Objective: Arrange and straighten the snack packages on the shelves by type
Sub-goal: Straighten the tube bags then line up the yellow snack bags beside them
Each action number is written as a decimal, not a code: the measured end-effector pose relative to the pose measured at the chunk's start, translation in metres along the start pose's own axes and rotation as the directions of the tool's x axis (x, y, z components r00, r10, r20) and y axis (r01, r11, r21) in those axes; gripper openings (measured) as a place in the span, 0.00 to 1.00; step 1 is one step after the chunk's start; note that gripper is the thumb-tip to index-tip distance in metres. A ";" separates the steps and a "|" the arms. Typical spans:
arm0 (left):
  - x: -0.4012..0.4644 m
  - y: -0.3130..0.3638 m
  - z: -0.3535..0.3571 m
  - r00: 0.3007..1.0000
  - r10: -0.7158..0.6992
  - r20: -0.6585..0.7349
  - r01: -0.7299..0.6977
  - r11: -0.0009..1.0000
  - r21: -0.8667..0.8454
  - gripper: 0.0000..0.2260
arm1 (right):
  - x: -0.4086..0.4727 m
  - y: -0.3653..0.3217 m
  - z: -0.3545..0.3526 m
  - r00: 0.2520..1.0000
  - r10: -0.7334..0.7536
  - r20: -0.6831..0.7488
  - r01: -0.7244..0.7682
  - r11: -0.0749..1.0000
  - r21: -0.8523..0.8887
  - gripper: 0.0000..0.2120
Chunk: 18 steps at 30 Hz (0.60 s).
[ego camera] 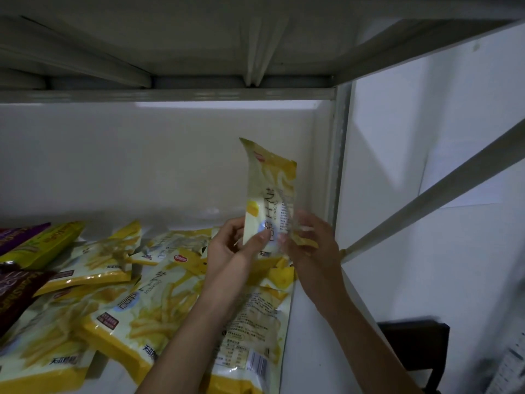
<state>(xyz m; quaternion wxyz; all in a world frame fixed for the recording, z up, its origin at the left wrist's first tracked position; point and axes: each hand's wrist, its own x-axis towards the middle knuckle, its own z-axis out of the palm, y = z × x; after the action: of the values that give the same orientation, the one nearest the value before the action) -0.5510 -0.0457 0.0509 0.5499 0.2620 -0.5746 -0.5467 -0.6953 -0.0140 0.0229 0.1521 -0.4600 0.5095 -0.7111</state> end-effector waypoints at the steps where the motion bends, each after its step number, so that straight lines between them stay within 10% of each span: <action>1: 0.001 0.000 -0.001 0.999 -0.038 0.003 0.038 0.997 -0.071 0.10 | 0.000 0.000 0.001 0.998 0.066 -0.020 -0.064 0.996 0.059 0.25; 6: 0.003 0.001 -0.003 0.983 -0.176 0.042 0.181 0.953 -0.244 0.13 | 0.010 -0.008 -0.014 0.953 0.286 0.095 -0.297 0.834 0.466 0.15; 18: 0.005 -0.010 -0.010 0.986 -0.169 0.001 0.169 0.986 0.011 0.08 | 0.006 -0.015 -0.015 0.952 0.251 0.176 -0.303 0.855 0.420 0.12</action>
<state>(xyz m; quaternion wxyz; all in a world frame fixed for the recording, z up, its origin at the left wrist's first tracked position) -0.5465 -0.0564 0.0419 0.4995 0.3121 -0.5538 -0.5885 -0.7068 -0.0029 0.0384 0.3822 -0.3752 0.3859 -0.7511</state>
